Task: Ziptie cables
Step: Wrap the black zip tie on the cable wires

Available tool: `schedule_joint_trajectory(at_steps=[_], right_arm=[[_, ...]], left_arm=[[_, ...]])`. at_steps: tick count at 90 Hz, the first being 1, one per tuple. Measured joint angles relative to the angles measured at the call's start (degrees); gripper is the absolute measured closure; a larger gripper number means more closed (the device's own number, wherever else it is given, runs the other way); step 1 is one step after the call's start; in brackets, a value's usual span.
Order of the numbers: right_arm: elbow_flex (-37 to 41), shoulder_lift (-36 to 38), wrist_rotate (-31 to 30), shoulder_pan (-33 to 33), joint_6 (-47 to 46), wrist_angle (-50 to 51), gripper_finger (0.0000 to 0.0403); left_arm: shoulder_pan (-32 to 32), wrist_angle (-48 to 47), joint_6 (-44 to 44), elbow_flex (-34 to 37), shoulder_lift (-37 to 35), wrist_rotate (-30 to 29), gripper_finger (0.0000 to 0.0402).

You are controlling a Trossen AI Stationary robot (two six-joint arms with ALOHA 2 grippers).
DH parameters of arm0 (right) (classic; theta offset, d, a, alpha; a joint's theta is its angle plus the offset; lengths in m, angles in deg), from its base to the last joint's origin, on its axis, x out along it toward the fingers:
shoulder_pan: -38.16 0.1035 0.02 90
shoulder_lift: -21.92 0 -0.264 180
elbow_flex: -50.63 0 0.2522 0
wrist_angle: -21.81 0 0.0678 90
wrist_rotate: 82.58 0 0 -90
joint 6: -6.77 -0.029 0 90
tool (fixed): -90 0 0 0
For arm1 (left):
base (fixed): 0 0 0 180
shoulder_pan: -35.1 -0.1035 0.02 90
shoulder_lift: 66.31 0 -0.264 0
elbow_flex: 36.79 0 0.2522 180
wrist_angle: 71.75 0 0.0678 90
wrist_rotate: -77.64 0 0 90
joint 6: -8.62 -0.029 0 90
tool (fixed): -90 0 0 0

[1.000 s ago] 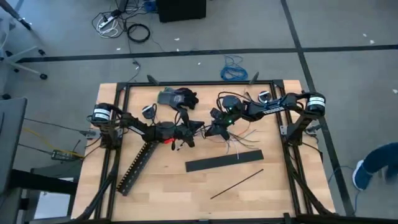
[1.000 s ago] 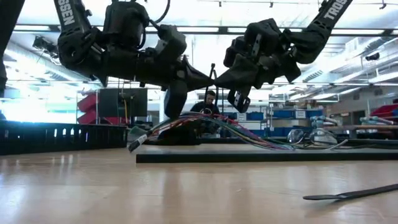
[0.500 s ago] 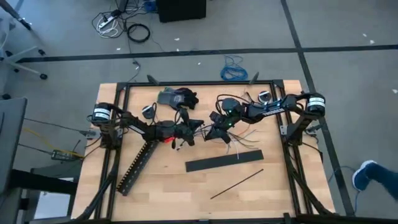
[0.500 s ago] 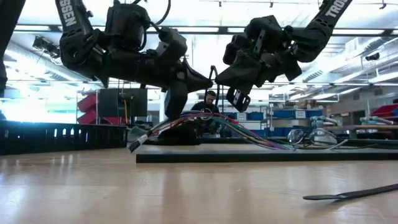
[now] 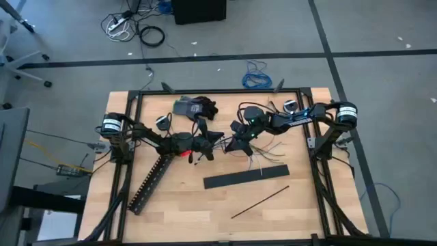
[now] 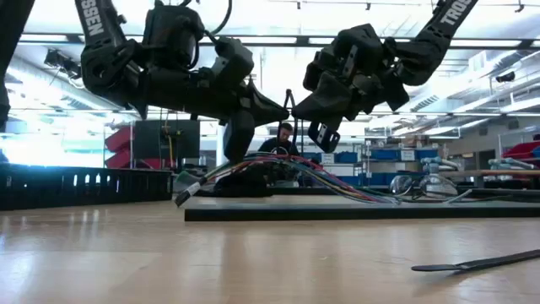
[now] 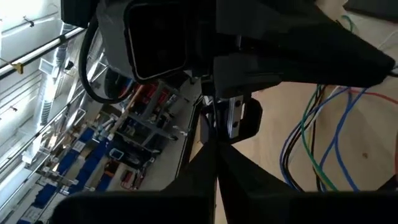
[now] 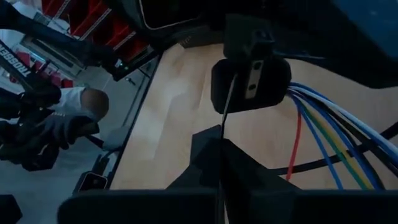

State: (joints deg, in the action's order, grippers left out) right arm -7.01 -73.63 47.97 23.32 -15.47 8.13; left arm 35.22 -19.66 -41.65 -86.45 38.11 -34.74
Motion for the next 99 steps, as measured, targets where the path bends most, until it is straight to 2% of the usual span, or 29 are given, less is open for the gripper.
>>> schedule_joint_trajectory(at_steps=[99], right_arm=[[0.0,0.0,-1.7,-0.72,-0.24,-1.25,0.0402]], left_arm=[[0.02,-1.07,1.34,0.0,0.0,1.23,0.0402]])
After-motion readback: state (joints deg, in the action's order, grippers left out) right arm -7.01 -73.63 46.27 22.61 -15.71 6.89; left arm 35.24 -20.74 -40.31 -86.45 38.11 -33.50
